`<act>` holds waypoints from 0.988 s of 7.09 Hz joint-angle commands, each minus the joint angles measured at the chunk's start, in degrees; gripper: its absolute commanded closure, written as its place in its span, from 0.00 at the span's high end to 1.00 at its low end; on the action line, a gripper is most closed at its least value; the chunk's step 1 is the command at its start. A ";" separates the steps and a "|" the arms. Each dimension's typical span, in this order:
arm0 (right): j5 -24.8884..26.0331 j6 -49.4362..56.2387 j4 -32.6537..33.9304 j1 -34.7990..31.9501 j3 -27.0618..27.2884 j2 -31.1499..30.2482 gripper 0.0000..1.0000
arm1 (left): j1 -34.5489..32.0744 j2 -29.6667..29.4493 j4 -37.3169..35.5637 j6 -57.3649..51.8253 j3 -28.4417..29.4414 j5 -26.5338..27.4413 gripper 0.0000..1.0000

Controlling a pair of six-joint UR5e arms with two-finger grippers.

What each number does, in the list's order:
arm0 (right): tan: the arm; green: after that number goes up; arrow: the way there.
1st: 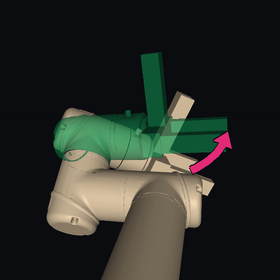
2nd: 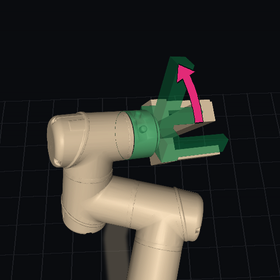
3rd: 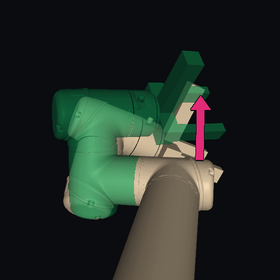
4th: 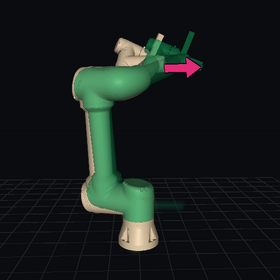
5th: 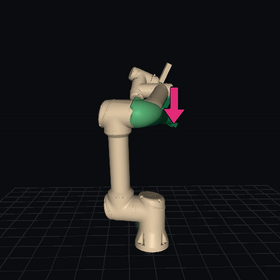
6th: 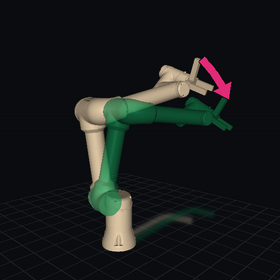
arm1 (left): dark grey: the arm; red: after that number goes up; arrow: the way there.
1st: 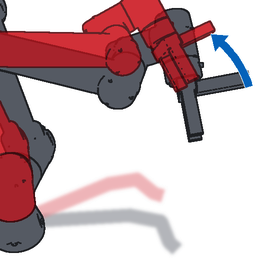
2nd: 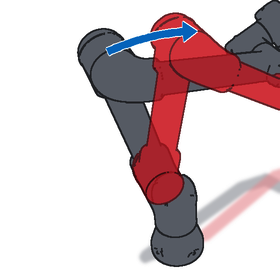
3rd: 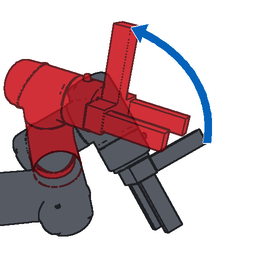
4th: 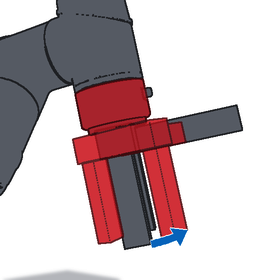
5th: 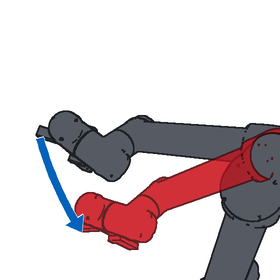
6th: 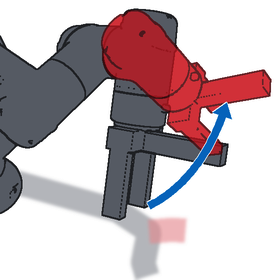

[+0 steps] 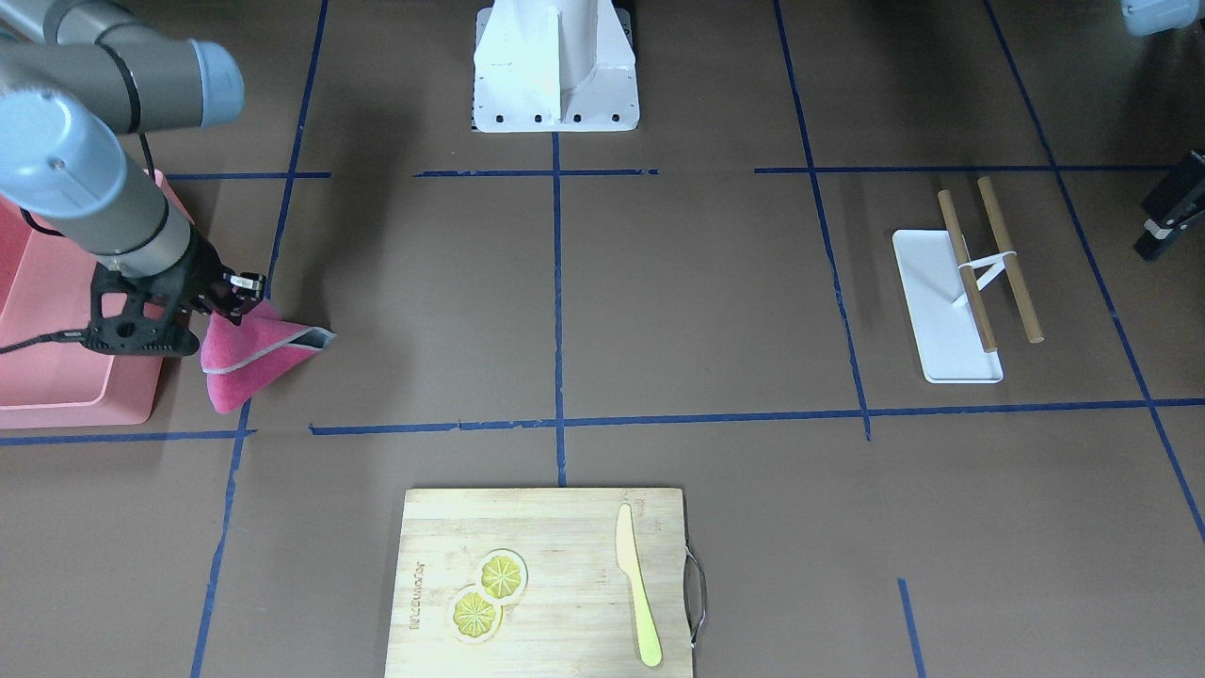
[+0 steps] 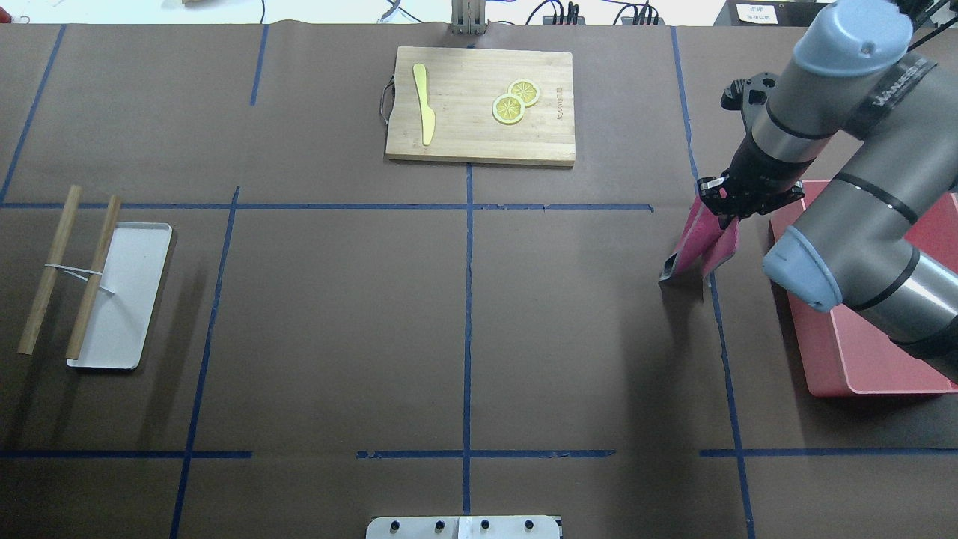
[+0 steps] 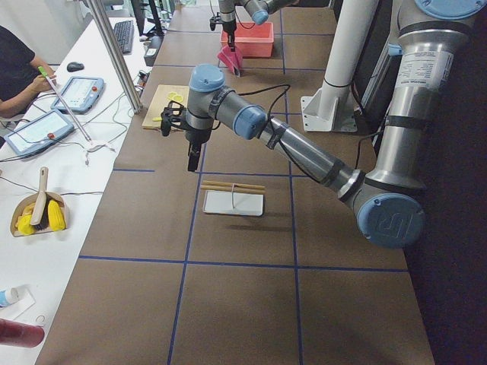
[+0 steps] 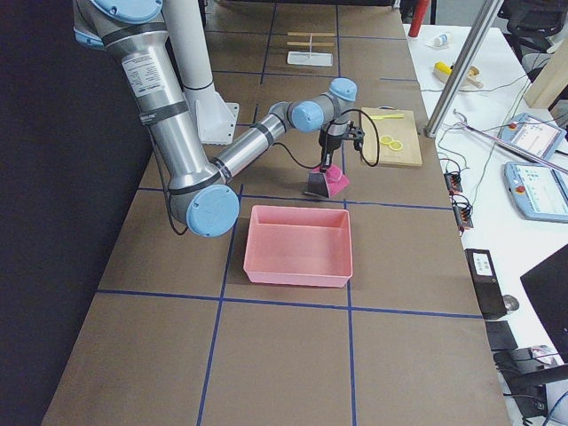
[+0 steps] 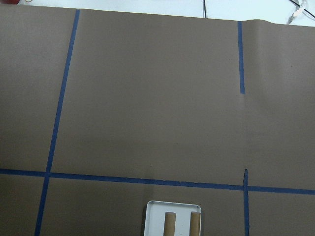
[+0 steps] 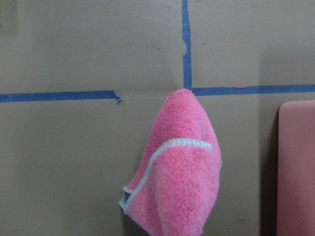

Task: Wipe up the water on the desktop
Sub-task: 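Lift the cloth with the right gripper and carry it over the pink bin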

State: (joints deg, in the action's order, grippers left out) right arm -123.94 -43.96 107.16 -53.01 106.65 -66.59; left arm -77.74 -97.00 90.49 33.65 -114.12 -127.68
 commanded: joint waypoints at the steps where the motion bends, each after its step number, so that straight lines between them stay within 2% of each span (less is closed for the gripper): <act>1: -0.34 8.93 12.52 -7.33 7.67 2.87 0.00 | -1.78 3.90 -0.14 -9.94 1.17 0.15 1.00; 2: -4.61 14.02 15.33 -12.16 10.48 1.22 0.00 | -3.71 6.19 -0.14 -14.44 1.96 -0.11 1.00; 3: -5.26 21.04 18.05 -15.25 12.25 -2.19 0.00 | -5.04 7.34 -0.14 -18.40 4.06 -0.20 1.00; 5: -6.05 33.08 18.61 -20.88 12.44 -8.95 0.00 | -8.47 7.44 0.04 -26.32 11.08 -0.55 1.00; 6: -5.79 38.72 18.52 -21.78 12.09 -13.00 0.00 | -8.57 7.44 0.13 -26.53 11.80 -0.55 1.00; 7: -5.18 40.86 18.43 -21.88 11.92 -14.43 0.00 | -8.83 7.44 -0.05 -26.62 11.90 -0.47 1.00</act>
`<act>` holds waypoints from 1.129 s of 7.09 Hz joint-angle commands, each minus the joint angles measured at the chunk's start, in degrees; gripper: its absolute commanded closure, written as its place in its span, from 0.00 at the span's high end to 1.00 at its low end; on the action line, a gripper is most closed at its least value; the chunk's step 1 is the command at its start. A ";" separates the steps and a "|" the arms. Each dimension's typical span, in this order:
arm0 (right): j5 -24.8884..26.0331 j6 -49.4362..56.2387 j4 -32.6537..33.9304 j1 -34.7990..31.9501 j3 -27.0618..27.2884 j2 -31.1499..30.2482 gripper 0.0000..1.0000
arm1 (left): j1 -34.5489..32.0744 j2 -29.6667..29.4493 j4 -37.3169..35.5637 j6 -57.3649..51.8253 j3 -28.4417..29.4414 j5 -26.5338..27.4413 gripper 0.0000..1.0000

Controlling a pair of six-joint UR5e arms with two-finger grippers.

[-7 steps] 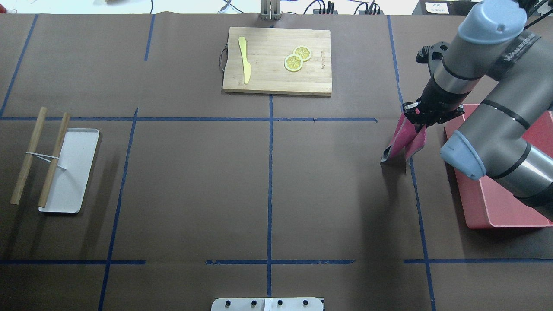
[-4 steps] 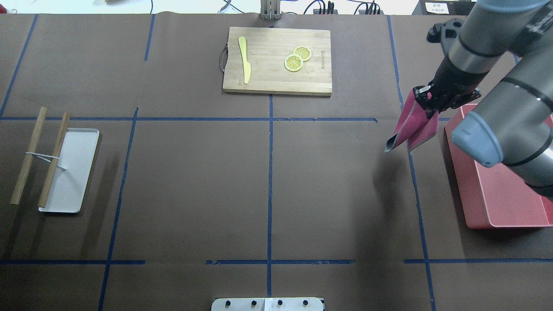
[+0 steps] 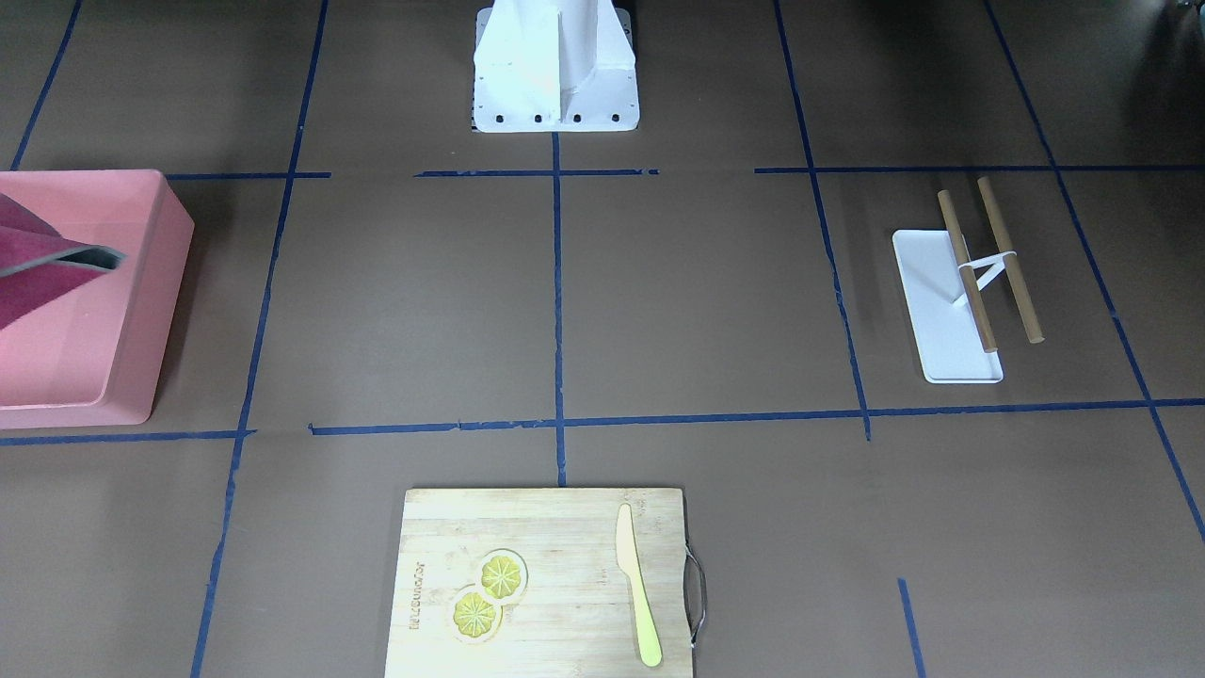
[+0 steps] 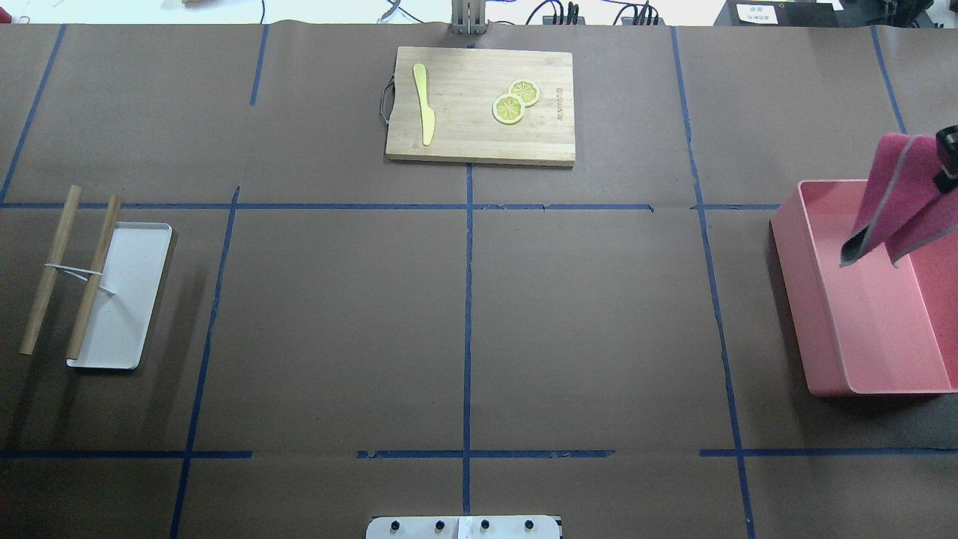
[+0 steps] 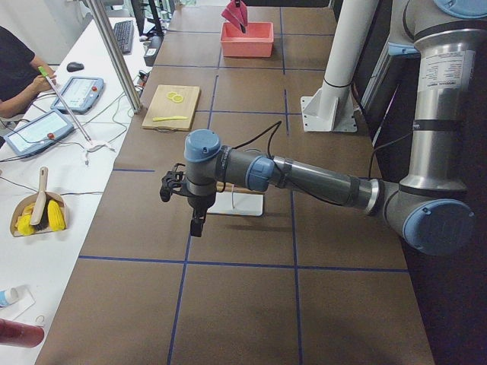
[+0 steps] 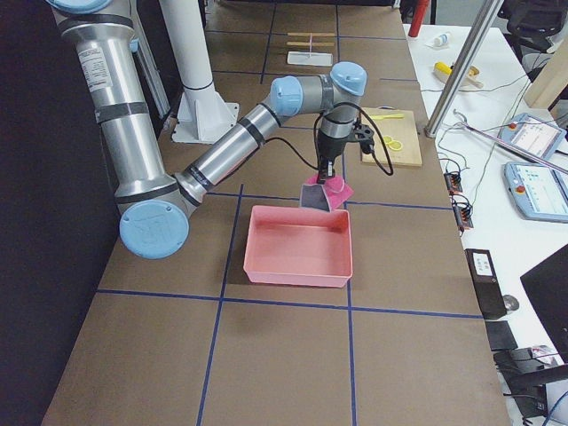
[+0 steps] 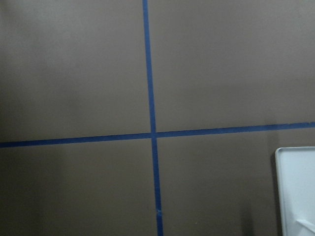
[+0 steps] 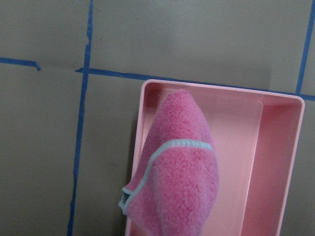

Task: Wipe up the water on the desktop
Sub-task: 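Open the right gripper to drop the cloth into the pink bin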

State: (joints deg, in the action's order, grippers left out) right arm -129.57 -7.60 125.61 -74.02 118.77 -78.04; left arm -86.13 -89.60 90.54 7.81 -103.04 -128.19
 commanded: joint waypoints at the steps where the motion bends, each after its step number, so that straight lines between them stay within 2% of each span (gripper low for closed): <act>1: 0.54 5.04 -0.45 -0.78 -0.81 -4.64 0.00 | -0.87 0.39 -0.10 -0.78 1.60 -0.04 1.00; 2: 0.37 5.74 -0.46 -0.78 -1.77 -4.75 0.05 | -0.97 1.35 -0.01 -0.78 1.61 -1.00 1.00; 3: 0.02 5.49 -0.55 -0.86 -2.30 -4.23 0.79 | -0.97 1.45 -0.01 -0.78 1.79 -2.84 1.00; 4: -0.16 4.88 -0.46 -1.04 -2.14 -4.31 1.00 | -0.97 1.79 0.08 -0.78 1.70 -3.03 1.00; 6: -0.33 5.13 -0.81 -2.96 -2.22 -4.40 1.00 | -0.97 1.80 0.08 -0.69 1.70 -2.94 1.00; 7: -3.73 5.14 -4.64 -5.76 -3.01 -5.44 1.00 | -0.97 1.80 -0.01 -0.69 1.70 -2.94 1.00; 8: -6.98 5.75 -12.16 -9.61 -5.01 -9.28 1.00 | -1.31 1.80 -0.10 -0.78 1.70 -2.94 1.00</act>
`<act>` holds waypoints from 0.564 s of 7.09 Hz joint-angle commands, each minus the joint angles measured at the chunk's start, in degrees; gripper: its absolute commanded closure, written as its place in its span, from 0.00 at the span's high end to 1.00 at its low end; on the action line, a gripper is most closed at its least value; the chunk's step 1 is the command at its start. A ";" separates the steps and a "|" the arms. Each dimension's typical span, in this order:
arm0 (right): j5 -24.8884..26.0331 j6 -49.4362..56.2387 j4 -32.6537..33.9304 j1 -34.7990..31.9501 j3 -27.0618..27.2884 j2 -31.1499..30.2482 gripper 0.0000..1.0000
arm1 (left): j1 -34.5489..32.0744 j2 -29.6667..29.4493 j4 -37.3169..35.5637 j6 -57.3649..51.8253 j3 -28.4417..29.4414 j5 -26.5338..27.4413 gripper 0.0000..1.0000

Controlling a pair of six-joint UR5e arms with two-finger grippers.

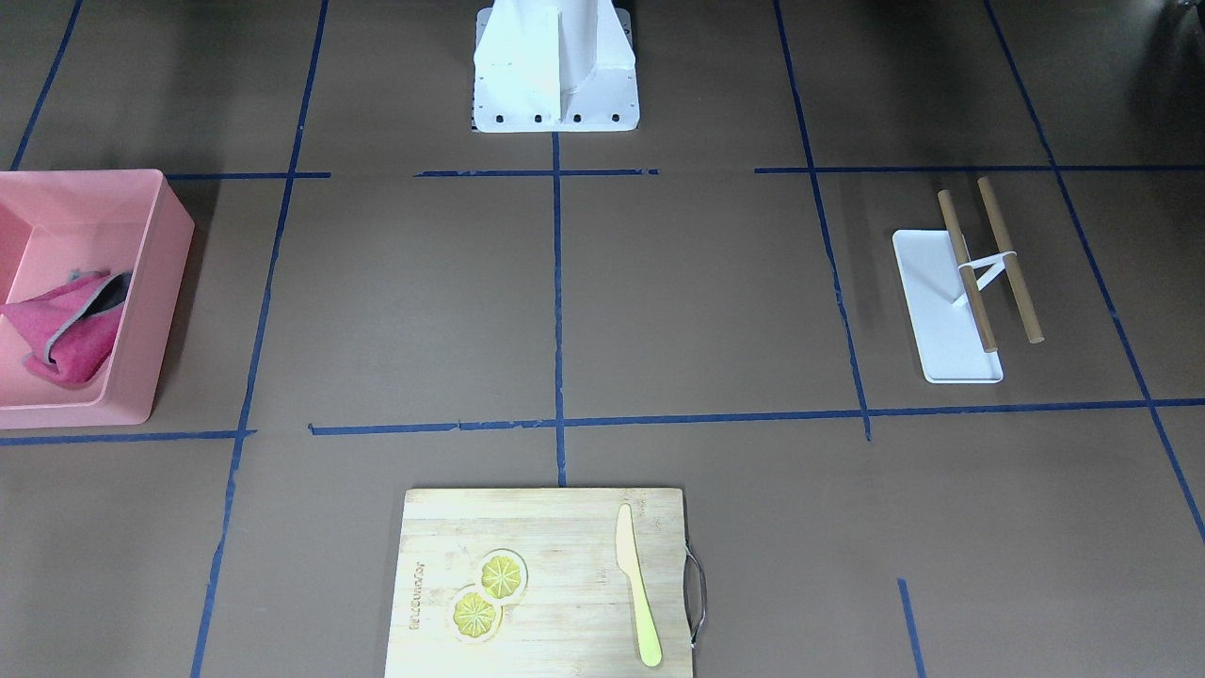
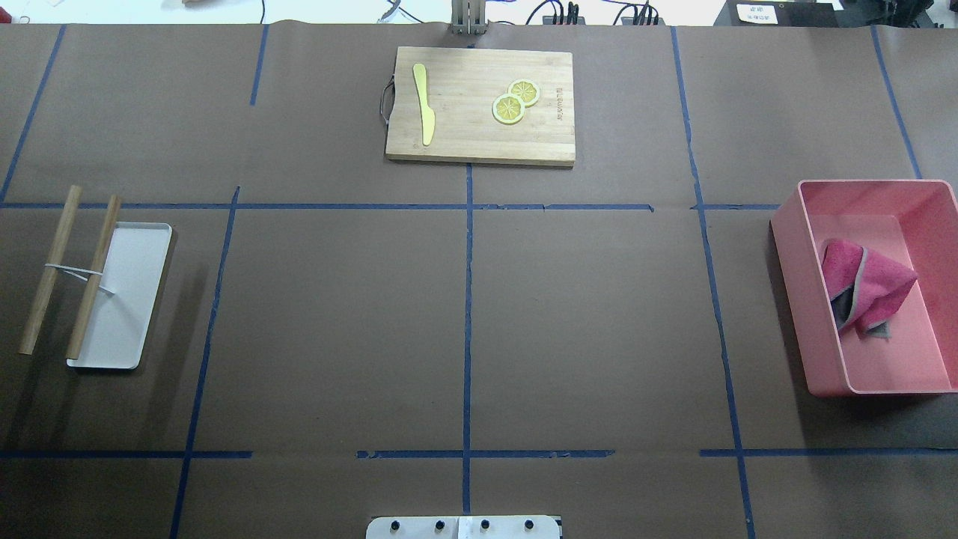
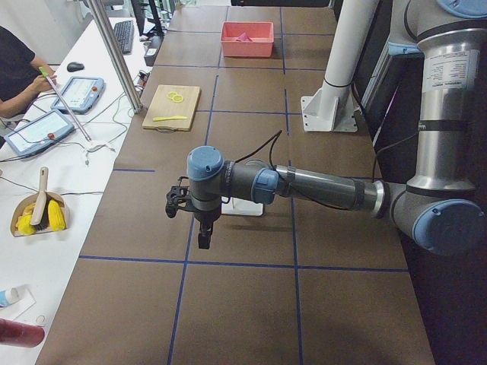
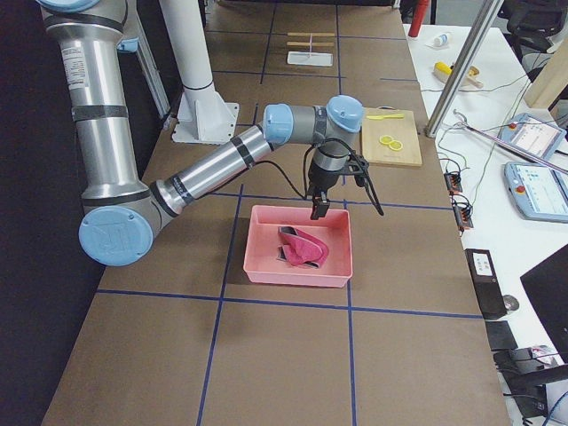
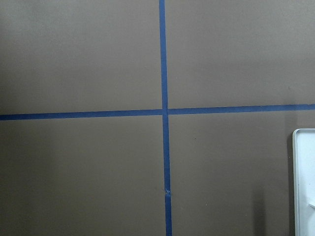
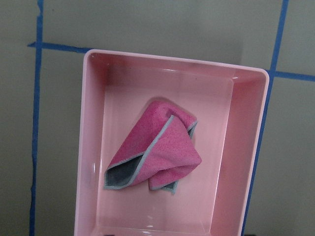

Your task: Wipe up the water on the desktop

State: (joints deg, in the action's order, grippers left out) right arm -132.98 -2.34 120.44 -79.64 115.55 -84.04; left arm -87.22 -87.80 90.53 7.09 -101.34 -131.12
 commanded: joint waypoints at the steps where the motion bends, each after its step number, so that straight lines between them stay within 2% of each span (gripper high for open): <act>1: -4.30 0.41 -16.45 -7.26 -5.56 -6.80 1.00 | -1.19 0.09 -0.18 -0.06 0.09 -0.01 1.00; 3: -11.21 0.41 -25.83 -10.61 -15.04 -8.95 1.00 | -1.46 2.63 -0.53 -1.89 0.61 -0.10 1.00; 4: -11.77 0.32 -28.48 -10.72 -16.04 -8.86 1.00 | -3.12 3.16 -0.53 -5.04 3.14 -0.18 1.00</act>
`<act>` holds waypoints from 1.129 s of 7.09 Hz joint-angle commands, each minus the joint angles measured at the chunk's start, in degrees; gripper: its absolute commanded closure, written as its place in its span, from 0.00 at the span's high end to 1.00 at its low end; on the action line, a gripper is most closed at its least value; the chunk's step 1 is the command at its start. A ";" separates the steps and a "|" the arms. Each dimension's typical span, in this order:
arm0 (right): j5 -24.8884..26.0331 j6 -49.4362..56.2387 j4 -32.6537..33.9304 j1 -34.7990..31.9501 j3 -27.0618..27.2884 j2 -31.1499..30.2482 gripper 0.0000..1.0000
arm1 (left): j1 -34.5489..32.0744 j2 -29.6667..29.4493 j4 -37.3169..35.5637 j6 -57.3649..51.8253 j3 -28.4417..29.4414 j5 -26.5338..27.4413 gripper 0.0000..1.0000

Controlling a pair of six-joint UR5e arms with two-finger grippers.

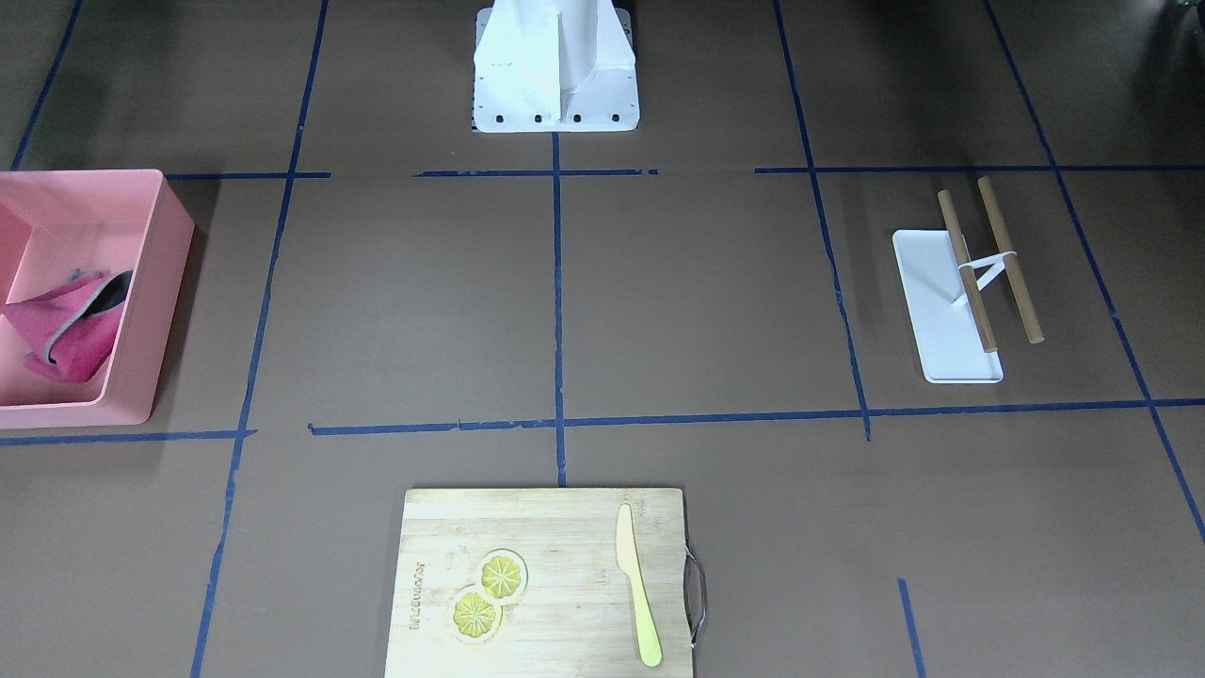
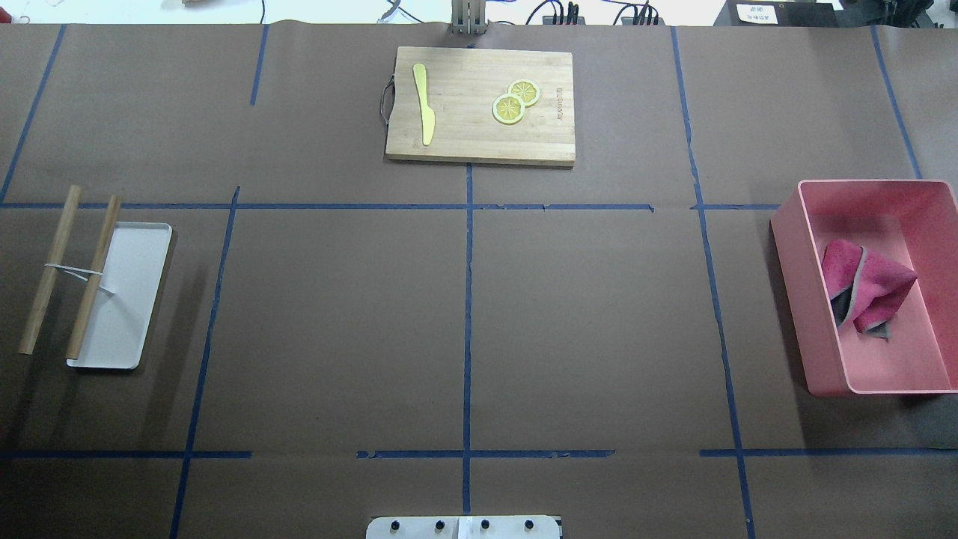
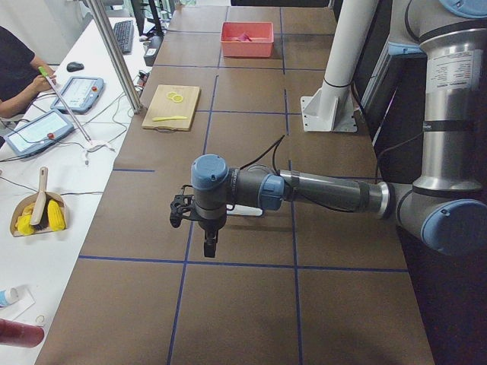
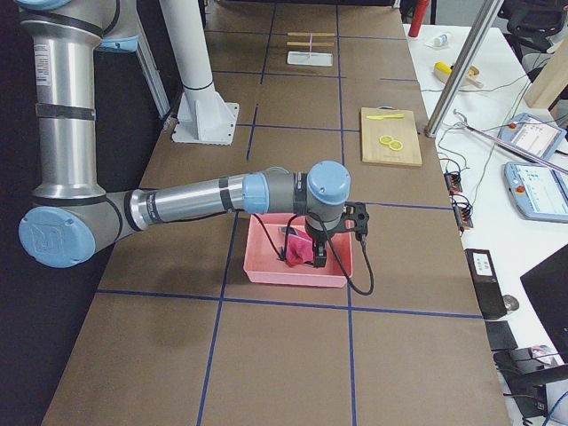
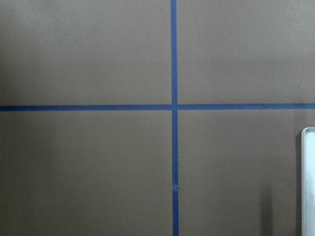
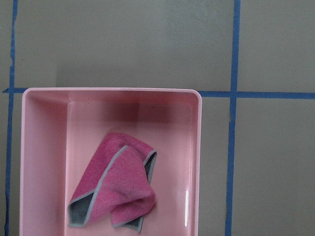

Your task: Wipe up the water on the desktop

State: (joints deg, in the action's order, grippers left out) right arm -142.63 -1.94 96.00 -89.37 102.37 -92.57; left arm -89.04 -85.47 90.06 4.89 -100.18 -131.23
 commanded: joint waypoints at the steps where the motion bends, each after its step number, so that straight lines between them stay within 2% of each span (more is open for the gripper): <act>1: -1.25 0.27 -4.42 -0.98 -3.66 -0.24 1.00 | -1.40 0.75 0.29 -3.04 3.92 -0.16 1.00; 3: -0.19 0.44 -6.43 -1.07 -4.38 -0.24 1.00 | -1.49 1.01 0.82 -4.79 5.78 -4.54 1.00; 6: 1.65 0.36 -8.80 -2.29 -10.43 -0.59 1.00 | -1.49 0.49 0.82 -4.62 5.70 -4.47 1.00; 8: 6.99 0.62 -10.92 -3.09 -11.76 -0.25 1.00 | -1.40 0.22 0.73 -4.45 5.43 -4.47 1.00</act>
State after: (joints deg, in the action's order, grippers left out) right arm -138.89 -1.50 86.00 -92.05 91.33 -92.99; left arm -90.47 -85.02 90.82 0.33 -94.66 -135.69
